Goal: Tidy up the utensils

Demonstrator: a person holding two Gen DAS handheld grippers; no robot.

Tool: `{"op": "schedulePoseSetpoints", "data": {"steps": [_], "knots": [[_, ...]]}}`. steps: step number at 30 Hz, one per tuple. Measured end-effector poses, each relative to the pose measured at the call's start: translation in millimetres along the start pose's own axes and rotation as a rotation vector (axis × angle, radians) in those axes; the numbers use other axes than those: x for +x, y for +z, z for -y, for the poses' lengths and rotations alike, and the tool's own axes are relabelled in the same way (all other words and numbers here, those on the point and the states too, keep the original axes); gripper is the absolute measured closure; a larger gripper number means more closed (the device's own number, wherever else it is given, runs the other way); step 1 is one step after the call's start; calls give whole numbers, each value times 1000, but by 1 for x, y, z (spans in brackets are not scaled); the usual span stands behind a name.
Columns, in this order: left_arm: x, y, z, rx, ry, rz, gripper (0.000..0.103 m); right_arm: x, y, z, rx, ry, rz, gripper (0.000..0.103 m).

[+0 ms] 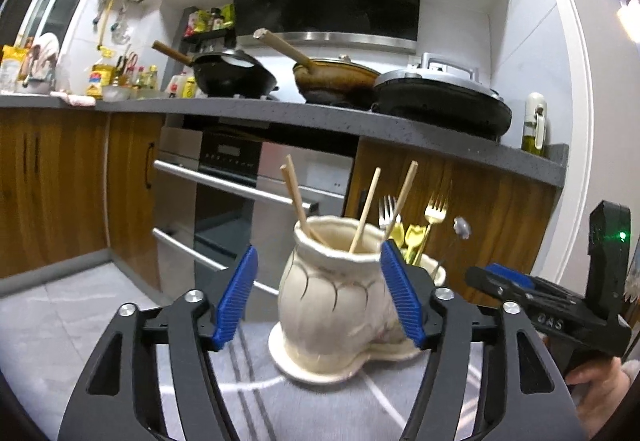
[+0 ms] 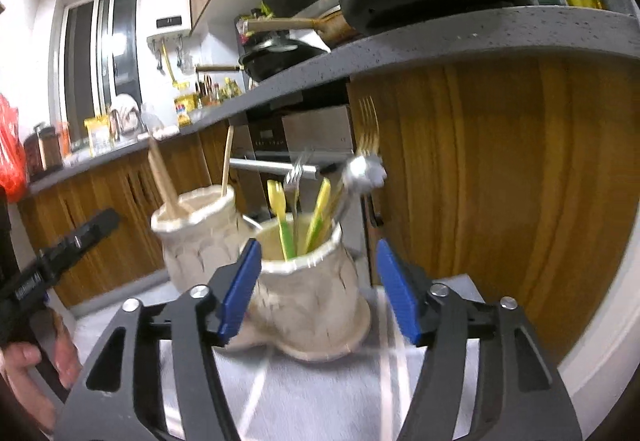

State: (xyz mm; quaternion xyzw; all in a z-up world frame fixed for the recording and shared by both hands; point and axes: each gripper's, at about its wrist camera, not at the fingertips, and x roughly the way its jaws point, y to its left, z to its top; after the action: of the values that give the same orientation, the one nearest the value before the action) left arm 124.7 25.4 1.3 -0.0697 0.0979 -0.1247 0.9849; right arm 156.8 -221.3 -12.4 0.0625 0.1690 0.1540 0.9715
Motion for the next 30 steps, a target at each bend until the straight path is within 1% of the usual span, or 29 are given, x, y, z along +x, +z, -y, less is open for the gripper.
{"op": "schedulePoseSetpoints", "data": {"steps": [1,5,6,7,10,14,18,20,24,27,30], "knots": [[-3,-2,0,4,12,-5,26,-4,-4,0,-9,-4,-10,35],[-21,-10,3,5,65,-39,20,-18,-16,0,-36,-13,-43,26],[-25,-12,4,3,72,-42,16,-21,-18,-1,-42,-15,-48,25],[-30,-14,5,5,85,-47,13,-24,-20,-1,-47,-18,-48,22],[-41,-18,9,22,114,-45,9,-33,-23,-2,-62,-28,-40,17],[-48,-22,13,45,149,-34,7,-35,-21,-6,-104,-53,-3,10],[-48,-29,17,75,166,-41,6,-34,-30,-10,-124,-49,2,9],[-48,-30,19,92,175,-37,6,-37,-31,-13,-135,-47,14,6],[-46,-33,19,90,170,-39,6,-38,-31,-15,-149,-34,22,6],[-41,-36,22,109,181,-60,6,-38,-31,-12,-132,-41,24,6],[-38,-37,25,128,189,-73,5,-38,-31,-14,-142,-44,31,6]]}}
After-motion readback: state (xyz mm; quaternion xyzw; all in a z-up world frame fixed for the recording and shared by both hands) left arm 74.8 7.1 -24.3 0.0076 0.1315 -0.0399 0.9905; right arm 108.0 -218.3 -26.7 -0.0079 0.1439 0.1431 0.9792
